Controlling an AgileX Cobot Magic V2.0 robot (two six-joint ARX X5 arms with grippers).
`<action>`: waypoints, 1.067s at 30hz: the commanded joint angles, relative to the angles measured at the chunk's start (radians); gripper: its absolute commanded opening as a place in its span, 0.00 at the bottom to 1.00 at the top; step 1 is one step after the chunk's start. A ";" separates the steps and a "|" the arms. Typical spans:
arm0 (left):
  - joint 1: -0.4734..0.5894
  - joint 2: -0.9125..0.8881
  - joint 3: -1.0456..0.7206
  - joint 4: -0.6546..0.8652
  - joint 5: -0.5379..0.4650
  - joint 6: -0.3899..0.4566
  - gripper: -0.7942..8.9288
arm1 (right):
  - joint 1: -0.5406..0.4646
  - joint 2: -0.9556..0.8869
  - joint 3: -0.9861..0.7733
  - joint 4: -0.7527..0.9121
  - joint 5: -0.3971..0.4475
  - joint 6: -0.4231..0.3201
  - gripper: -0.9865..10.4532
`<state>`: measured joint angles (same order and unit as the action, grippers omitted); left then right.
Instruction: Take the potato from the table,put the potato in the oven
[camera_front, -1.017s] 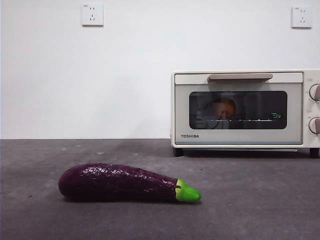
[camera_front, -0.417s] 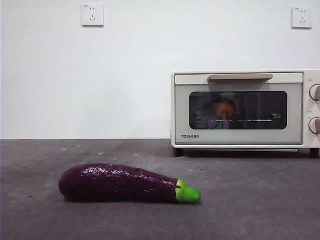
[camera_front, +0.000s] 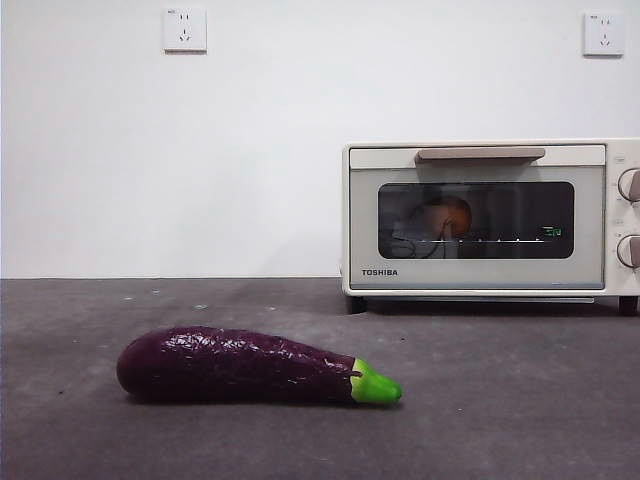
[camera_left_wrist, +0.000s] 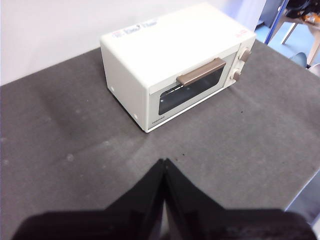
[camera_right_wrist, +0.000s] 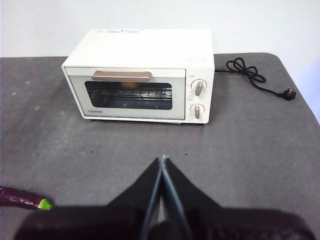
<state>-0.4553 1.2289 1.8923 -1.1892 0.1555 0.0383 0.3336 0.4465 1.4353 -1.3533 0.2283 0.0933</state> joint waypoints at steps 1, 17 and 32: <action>0.026 -0.001 0.000 0.004 -0.006 0.092 0.08 | 0.001 0.001 0.002 -0.020 0.000 0.008 0.09; 0.207 -0.319 -0.311 0.251 0.004 0.311 0.08 | 0.001 0.001 0.002 -0.020 0.000 0.008 0.09; 0.294 -0.805 -1.204 0.961 -0.022 0.143 0.08 | 0.001 0.001 0.002 -0.020 0.000 0.008 0.09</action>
<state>-0.1696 0.4347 0.7216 -0.2447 0.1394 0.2470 0.3336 0.4469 1.4353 -1.3533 0.2283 0.0933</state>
